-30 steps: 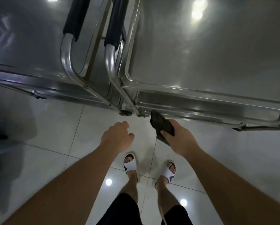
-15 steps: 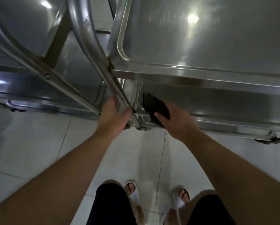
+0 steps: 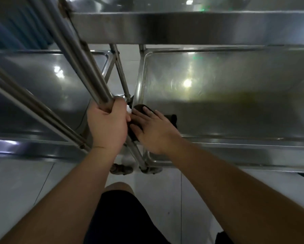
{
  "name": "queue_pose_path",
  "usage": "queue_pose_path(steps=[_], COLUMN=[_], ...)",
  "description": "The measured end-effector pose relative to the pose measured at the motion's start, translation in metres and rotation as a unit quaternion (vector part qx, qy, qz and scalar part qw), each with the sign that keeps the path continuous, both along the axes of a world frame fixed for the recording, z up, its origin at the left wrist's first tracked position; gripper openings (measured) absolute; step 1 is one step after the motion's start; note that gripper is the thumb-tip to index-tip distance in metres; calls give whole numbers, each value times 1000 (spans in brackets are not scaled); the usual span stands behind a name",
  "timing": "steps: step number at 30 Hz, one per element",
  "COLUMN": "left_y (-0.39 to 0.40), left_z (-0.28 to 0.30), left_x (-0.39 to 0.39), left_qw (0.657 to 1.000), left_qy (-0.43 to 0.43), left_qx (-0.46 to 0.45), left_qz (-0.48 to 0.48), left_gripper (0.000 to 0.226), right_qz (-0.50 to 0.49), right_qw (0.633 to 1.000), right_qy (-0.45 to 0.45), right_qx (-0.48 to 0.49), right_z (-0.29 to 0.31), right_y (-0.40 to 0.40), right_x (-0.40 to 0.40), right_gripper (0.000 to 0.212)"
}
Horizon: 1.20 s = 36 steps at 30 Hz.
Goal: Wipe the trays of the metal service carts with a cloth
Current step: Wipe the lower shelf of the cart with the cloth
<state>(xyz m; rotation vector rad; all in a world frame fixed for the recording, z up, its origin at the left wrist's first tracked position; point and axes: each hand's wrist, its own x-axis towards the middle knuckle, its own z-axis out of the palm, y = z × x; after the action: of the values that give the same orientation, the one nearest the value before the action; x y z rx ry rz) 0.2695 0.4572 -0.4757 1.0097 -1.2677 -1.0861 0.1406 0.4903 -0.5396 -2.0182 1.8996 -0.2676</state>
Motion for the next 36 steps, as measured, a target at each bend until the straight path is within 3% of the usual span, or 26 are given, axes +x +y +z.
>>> queue_pose_path(steps=[4, 8, 11, 13, 17, 20, 24, 28, 31, 36], left_y=[5, 8, 8, 7, 5, 4, 3, 5, 6, 5], left_z=[3, 10, 12, 12, 9, 6, 3, 4, 5, 5], left_x=[-4, -4, -4, -5, -9, -10, -12, -11, -13, -13], left_qw=[1000, 999, 999, 999, 998, 997, 996, 995, 995, 996], left_qy=[-9, -17, -19, -19, 5, 18, 12, 2, 5, 12], left_qx=[-15, -20, -31, -39, -43, -50, -60, -75, -75, -77], left_qz=[22, 18, 18, 26, 41, 52, 63, 65, 65, 53], left_gripper=[18, 22, 20, 24, 26, 26, 24, 20, 16, 23], right_qz=[-43, -153, -275, -372, -469, -398, -163, 39, 22, -187], right_qw=[998, 985, 954, 924, 881, 915, 983, 996, 995, 977], right_qy=[42, 82, 103, 89, 65, 66, 83, 68, 75, 88], right_qx=[-15, -21, -58, -28, 20, 6, -30, -45, -54, -54], right_z=[-4, -2, 0, 1, 2, 5, 5, 2, -1, 9], right_y=[20, 60, 86, 86, 34, -25, -69, -34, 2, -15], right_x=[-37, -117, -183, -213, -210, -158, -68, -52, -91, -196], right_gripper=[65, 67, 59, 60, 69, 68, 68, 69, 71, 53])
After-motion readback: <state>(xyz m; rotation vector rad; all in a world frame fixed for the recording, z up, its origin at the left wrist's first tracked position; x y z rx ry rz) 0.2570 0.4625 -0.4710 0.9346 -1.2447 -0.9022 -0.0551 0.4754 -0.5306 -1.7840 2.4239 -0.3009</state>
